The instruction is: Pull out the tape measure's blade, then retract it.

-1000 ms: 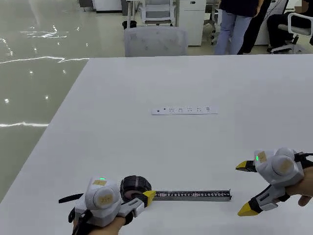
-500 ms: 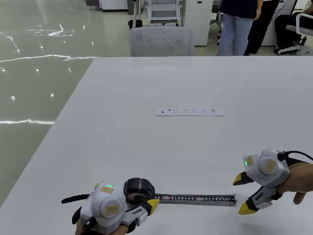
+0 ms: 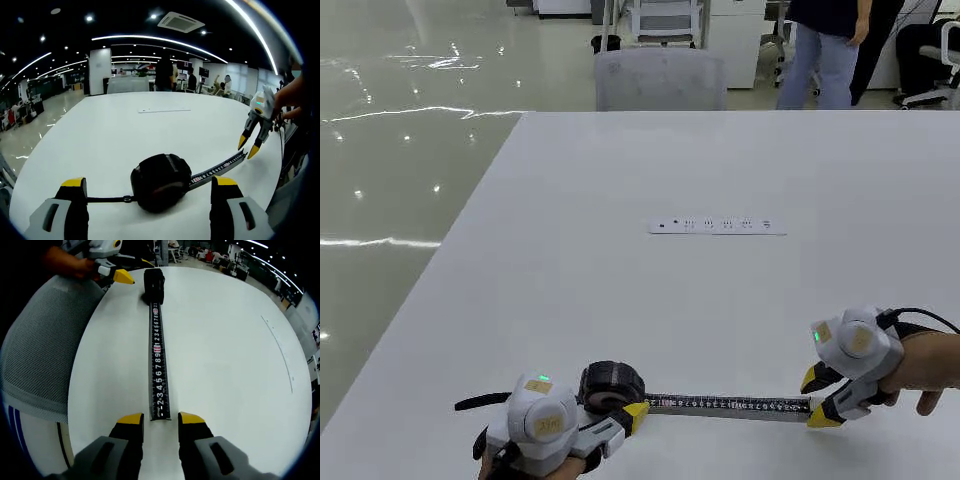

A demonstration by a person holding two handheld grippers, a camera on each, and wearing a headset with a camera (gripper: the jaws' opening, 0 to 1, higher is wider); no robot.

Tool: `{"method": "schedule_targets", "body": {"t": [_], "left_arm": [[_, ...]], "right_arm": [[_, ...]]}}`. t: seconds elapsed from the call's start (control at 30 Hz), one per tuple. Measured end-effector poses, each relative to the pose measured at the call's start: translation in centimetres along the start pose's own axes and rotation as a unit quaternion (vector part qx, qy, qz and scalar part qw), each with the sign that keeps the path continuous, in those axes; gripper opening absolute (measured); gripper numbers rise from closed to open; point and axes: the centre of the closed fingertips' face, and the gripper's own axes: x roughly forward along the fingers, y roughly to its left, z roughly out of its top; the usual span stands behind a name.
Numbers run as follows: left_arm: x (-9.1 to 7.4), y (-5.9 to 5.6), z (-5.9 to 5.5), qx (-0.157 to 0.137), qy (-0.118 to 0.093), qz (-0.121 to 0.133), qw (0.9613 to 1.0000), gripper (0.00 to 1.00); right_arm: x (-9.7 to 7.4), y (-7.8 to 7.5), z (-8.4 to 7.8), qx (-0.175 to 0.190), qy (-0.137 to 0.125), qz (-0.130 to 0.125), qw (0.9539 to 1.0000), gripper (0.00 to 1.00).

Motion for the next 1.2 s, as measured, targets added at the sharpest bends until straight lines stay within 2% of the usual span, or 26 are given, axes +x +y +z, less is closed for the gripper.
{"method": "schedule_targets", "body": {"t": [0.3, 0.7, 0.83, 0.9, 0.93, 0.97, 1.03, 1.13, 1.2], "left_arm": [[0.0, 0.0, -0.2, -0.002, 0.003, -0.002, 1.0000, 1.00], [0.1, -0.2, -0.4, -0.010, 0.009, -0.004, 0.9999, 0.97], [0.1, -0.6, -1.1, -0.035, 0.024, -0.007, 0.9991, 0.94], [0.3, -1.0, -1.8, -0.066, 0.036, -0.007, 0.9972, 0.94], [0.4, -1.1, -1.9, -0.059, 0.037, -0.010, 0.9975, 0.94], [0.5, -1.3, -1.9, -0.050, 0.036, -0.008, 0.9981, 0.93], [0.6, -1.7, -1.8, -0.041, 0.036, -0.011, 0.9984, 0.91], [0.9, -1.9, -1.0, -0.040, 0.024, -0.010, 0.9989, 0.88], [1.2, -2.0, -0.8, -0.047, 0.024, -0.011, 0.9986, 0.84]], "right_arm": [[0.1, 0.0, -0.2, -0.005, 0.008, -0.002, 0.9999, 0.17], [0.4, 0.1, -0.3, -0.010, 0.015, -0.005, 0.9998, 0.15], [0.5, 0.1, -0.1, -0.004, 0.030, -0.012, 0.9995, 0.14], [0.5, 0.1, -0.3, 0.017, 0.035, -0.022, 0.9990, 0.14], [0.5, 0.1, -0.4, 0.033, 0.036, -0.027, 0.9985, 0.14], [0.5, 0.1, -0.2, 0.023, 0.035, -0.021, 0.9989, 0.14], [0.5, 0.1, -0.2, 0.024, 0.037, -0.019, 0.9988, 0.14], [0.5, 0.2, -0.2, 0.015, 0.043, -0.019, 0.9988, 0.14], [0.6, 0.0, -0.3, 0.044, 0.041, -0.026, 0.9978, 0.14]]}}
